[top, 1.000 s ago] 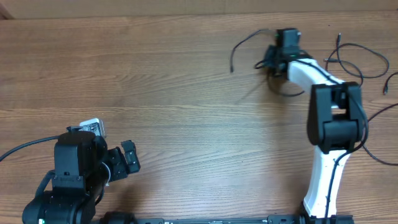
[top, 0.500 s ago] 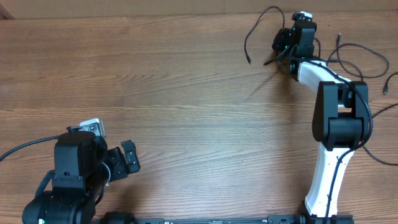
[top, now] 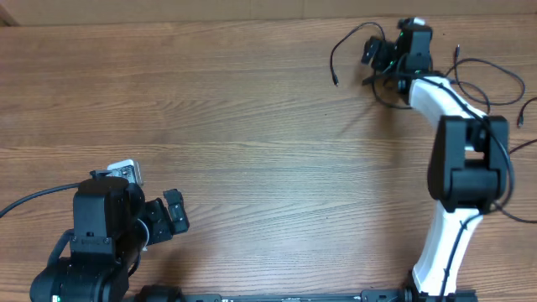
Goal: Untangle cables
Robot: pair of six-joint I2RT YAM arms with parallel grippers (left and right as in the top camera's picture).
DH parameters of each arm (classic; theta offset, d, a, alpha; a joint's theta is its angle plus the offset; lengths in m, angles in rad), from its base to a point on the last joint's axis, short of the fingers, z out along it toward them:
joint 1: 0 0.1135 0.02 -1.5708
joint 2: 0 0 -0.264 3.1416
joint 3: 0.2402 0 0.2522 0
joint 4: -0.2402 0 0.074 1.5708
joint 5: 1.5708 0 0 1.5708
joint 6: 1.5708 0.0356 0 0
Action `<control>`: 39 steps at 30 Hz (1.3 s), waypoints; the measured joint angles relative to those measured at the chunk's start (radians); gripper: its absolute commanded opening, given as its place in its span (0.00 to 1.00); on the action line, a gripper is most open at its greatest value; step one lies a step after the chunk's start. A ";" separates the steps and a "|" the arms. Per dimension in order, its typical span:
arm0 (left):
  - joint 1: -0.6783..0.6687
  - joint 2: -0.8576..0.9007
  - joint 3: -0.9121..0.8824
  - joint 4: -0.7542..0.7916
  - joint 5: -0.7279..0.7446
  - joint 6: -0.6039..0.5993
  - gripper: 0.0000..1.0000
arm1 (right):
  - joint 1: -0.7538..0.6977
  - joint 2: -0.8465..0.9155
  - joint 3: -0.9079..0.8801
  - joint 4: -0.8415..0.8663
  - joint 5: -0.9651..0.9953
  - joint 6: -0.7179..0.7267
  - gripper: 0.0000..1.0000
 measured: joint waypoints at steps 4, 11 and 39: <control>0.000 0.000 0.000 0.000 0.000 0.000 1.00 | -0.010 -0.142 0.002 -0.110 -0.001 0.000 1.00; 0.000 0.000 0.000 0.000 0.000 0.000 0.99 | -0.065 -0.367 0.006 -0.378 0.000 0.000 1.00; 0.000 0.002 0.000 -0.003 0.000 0.000 1.00 | -0.124 -1.648 -0.583 -0.735 -0.299 -0.022 1.00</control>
